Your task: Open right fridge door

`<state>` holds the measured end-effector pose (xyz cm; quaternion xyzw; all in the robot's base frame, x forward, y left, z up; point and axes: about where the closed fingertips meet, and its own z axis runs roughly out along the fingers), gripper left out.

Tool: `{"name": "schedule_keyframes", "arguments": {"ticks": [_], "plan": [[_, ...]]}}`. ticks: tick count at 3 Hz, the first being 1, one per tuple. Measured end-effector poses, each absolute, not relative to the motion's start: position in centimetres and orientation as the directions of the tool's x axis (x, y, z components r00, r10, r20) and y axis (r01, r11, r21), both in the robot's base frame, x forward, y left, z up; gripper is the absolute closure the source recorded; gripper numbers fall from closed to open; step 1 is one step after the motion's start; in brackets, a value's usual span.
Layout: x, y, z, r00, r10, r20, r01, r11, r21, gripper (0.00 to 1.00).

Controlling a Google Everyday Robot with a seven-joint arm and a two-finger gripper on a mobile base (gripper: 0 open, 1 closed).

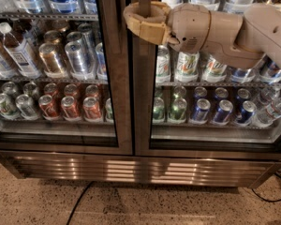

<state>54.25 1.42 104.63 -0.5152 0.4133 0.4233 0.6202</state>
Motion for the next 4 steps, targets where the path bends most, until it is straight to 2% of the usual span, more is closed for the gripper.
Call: {"name": "schedule_keyframes", "arguments": {"ticks": [4], "plan": [[54.19, 1.19, 104.56, 0.295, 0.107, -0.949, -0.952, 0.115, -0.283, 1.00]]}}
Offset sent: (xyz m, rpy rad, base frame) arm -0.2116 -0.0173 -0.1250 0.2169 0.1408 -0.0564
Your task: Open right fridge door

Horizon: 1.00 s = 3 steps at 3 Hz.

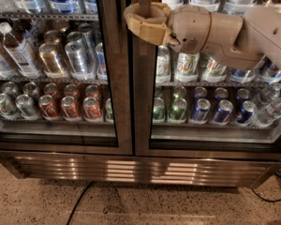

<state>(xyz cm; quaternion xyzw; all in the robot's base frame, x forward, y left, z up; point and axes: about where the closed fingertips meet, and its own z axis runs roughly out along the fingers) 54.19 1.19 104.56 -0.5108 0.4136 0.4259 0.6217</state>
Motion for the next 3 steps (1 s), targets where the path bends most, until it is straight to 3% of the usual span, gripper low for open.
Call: {"name": "schedule_keyframes", "arguments": {"ticks": [3], "plan": [[54.22, 1.28, 104.52, 0.292, 0.111, -0.950, -0.953, 0.119, -0.279, 1.00]]}}
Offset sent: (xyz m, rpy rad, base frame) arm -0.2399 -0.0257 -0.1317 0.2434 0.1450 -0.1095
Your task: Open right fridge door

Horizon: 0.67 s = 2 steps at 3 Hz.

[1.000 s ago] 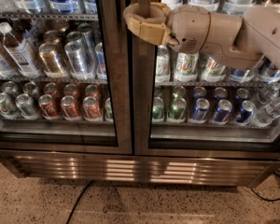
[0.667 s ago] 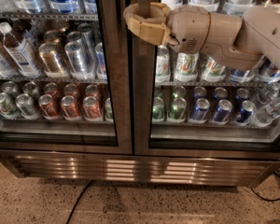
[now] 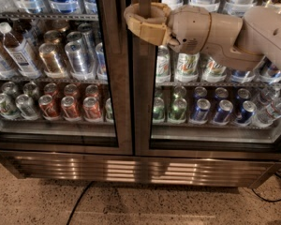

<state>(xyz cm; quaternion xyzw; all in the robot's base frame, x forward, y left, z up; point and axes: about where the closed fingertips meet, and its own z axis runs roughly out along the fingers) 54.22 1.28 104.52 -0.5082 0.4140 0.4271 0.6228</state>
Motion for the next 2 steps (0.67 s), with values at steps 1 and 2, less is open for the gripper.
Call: {"name": "schedule_keyframes", "arguments": {"ticks": [1, 2], "plan": [[54.22, 1.29, 104.52, 0.292, 0.112, -0.950, -0.953, 0.120, -0.278, 1.00], [54.21, 1.29, 104.51, 0.291, 0.114, -0.950, -0.953, 0.122, -0.277, 1.00]]}}
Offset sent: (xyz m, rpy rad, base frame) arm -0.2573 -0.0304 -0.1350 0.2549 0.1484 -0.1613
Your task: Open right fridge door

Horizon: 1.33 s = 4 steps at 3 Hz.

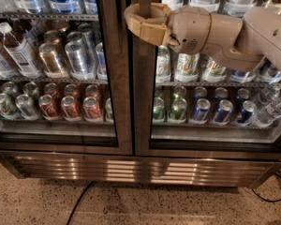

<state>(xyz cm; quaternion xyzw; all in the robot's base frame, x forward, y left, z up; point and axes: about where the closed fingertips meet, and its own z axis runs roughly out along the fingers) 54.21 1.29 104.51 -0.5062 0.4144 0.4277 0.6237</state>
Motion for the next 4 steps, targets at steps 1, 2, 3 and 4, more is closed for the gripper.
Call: {"name": "schedule_keyframes", "arguments": {"ticks": [1, 2, 3, 4], "plan": [[54.21, 1.29, 104.51, 0.290, 0.115, -0.950, -0.953, 0.123, -0.276, 1.00], [54.21, 1.28, 104.50, 0.289, 0.117, -0.950, -0.953, 0.125, -0.274, 1.00], [54.22, 1.27, 104.50, 0.288, 0.118, -0.950, -0.954, 0.127, -0.273, 1.00], [54.22, 1.27, 104.50, 0.287, 0.119, -0.950, -0.954, 0.129, -0.272, 1.00]]}}
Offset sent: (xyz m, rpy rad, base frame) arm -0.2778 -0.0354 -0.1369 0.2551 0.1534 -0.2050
